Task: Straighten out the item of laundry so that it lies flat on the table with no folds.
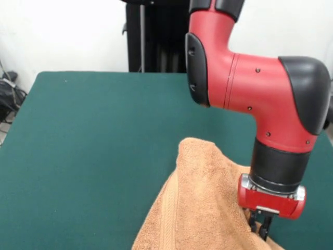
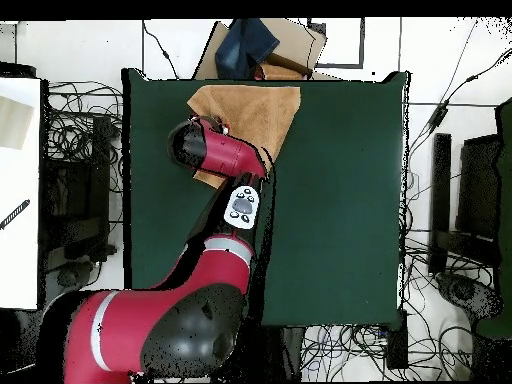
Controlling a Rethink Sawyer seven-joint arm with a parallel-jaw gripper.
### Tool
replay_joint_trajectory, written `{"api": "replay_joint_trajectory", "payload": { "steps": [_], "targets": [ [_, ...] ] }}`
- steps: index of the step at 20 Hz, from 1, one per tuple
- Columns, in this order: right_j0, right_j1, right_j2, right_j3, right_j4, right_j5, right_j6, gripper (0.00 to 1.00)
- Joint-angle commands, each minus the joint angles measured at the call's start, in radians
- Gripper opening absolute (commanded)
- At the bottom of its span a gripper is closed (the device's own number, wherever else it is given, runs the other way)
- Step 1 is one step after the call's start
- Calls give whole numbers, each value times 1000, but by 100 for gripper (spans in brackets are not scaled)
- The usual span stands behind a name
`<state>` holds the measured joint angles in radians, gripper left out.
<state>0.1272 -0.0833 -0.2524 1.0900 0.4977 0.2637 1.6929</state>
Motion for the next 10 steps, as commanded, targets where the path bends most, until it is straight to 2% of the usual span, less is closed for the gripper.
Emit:
{"api": "replay_joint_trajectory", "payload": {
  "steps": [1, 6, 10],
  "targets": [
    [-22, 56, 97, 70, -3, 15, 194, 0],
    [-22, -71, 156, 248, 9, 28, 221, 0],
    [-15, -160, 176, 346, 28, 86, 233, 0]
  ]
}}
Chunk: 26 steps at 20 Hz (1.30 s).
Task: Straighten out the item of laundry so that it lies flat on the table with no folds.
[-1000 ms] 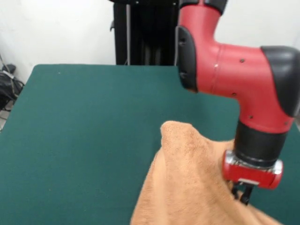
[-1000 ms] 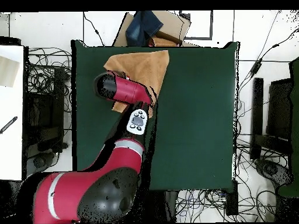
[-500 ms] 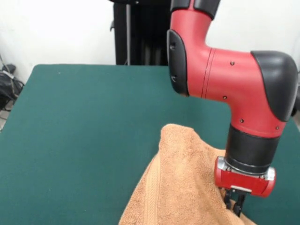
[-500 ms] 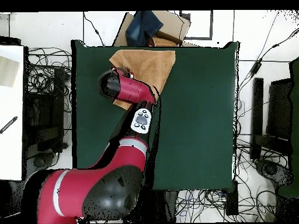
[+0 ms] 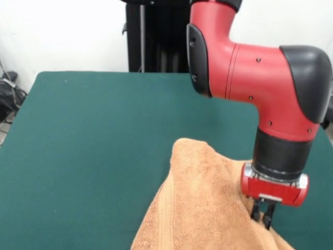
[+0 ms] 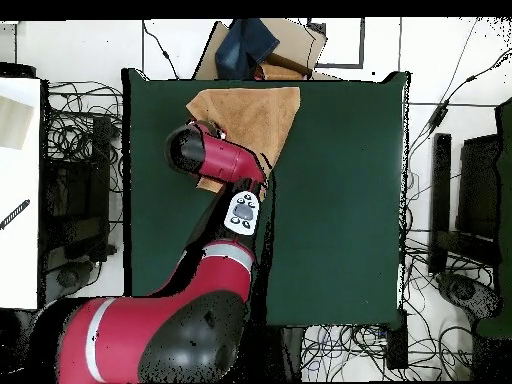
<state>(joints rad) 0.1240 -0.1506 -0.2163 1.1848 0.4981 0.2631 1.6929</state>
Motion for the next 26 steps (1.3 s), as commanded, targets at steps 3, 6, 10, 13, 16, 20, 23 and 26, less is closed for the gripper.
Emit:
{"api": "replay_joint_trajectory", "payload": {
  "steps": [3, 6, 10, 13, 16, 20, 23, 26],
  "targets": [
    [-17, -125, 159, 298, 32, 84, 235, 0],
    [-24, -144, 182, 336, 34, 56, 239, 0],
    [-24, -153, 194, 361, 38, 35, 248, 0],
    [-28, -154, 199, 366, 38, 33, 244, 0],
    [-29, -153, 200, 369, 37, 32, 242, 0],
    [-33, -160, 215, 384, 43, 25, 249, 0],
    [-12, -187, 208, 415, 54, 28, 275, 0],
    [31, -205, 178, 438, 73, 41, 316, 0]
  ]
}}
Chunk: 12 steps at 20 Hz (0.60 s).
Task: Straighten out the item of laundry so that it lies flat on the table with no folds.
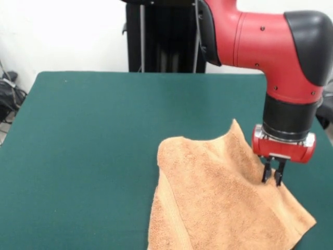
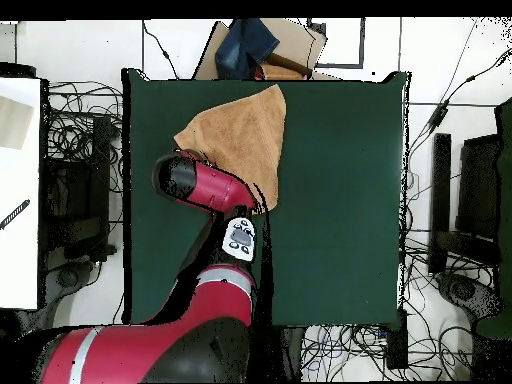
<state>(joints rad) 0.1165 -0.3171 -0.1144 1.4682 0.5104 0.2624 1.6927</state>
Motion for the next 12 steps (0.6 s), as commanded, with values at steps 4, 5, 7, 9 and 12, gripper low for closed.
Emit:
{"api": "replay_joint_trajectory", "payload": {
  "steps": [4, 5, 7, 9, 12],
  "targets": [
    [84, -45, 40, 174, 86, 45, 351, 0],
    [88, -46, 40, 180, 92, 38, 352, 0],
    [93, -50, 43, 192, 103, 27, 357, 0],
    [96, -55, 53, 210, 117, 4, 360, 0],
    [96, -63, 78, 244, 139, -35, 367, 0]
  ]
}}
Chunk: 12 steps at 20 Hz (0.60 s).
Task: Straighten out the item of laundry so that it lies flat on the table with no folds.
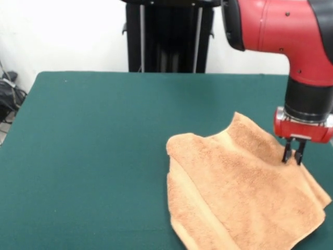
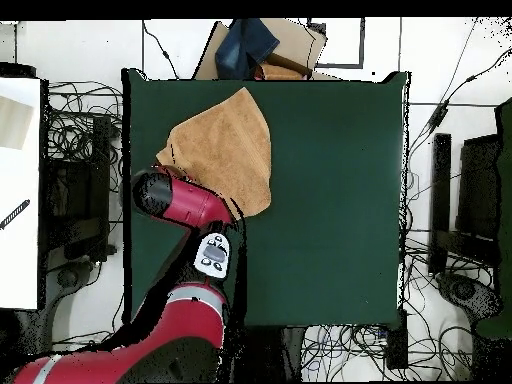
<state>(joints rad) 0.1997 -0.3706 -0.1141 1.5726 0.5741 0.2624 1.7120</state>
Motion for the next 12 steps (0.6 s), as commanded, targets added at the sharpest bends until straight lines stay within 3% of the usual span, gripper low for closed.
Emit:
{"api": "replay_joint_trajectory", "payload": {
  "steps": [1, 12],
  "targets": [
    [12, -11, 86, 147, 80, -49, 350, 0],
    [-33, -1, 152, 178, 76, -137, 330, 0]
  ]
}}
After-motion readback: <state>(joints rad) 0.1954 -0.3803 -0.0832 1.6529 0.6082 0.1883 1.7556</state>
